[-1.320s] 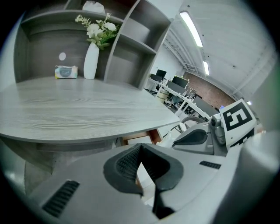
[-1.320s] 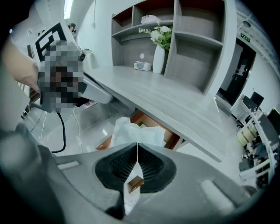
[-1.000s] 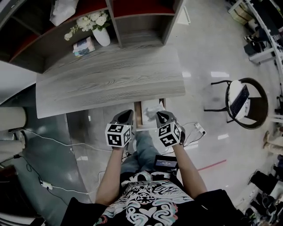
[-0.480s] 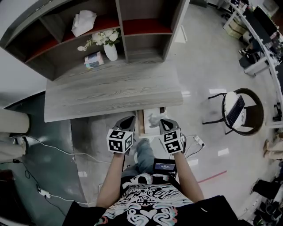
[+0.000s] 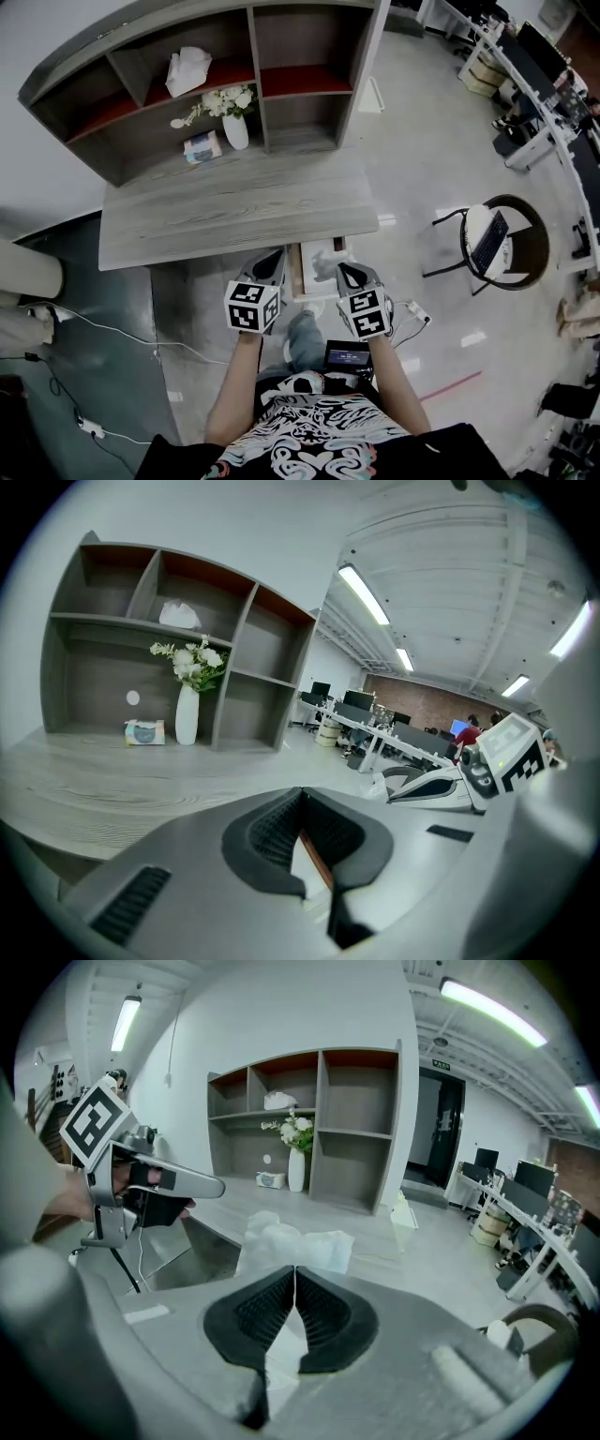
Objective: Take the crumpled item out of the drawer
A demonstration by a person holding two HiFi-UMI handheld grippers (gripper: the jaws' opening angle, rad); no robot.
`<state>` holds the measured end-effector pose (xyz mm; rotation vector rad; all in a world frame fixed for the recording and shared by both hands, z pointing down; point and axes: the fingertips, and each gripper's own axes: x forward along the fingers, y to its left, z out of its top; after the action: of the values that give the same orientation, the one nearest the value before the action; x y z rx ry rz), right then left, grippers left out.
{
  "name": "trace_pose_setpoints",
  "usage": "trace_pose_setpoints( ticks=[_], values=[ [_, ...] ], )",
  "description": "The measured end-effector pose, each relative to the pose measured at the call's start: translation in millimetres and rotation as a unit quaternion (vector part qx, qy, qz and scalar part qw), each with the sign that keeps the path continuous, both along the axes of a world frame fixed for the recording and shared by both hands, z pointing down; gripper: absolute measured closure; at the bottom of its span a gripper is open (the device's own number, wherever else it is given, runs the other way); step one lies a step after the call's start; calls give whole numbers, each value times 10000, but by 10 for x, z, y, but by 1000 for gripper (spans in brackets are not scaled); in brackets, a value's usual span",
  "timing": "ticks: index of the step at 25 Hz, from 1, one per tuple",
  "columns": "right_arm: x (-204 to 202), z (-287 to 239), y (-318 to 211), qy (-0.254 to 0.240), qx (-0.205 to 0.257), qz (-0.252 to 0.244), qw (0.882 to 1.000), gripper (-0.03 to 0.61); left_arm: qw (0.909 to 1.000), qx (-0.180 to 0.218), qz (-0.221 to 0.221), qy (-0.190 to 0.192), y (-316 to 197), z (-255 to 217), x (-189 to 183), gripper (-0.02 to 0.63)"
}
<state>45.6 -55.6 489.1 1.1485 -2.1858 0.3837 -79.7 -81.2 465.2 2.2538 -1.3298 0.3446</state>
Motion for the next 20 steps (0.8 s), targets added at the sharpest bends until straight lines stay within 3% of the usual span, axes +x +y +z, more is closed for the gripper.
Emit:
trace_pose_setpoints(
  ticks=[9, 20],
  values=[
    [58, -200, 161, 9, 315, 155, 9994, 566, 9993, 230, 157, 239, 124, -217, 80, 613],
    [79, -177, 322, -77, 272, 280, 9992, 566, 9994, 206, 125, 242, 272, -192, -14, 614]
  ],
)
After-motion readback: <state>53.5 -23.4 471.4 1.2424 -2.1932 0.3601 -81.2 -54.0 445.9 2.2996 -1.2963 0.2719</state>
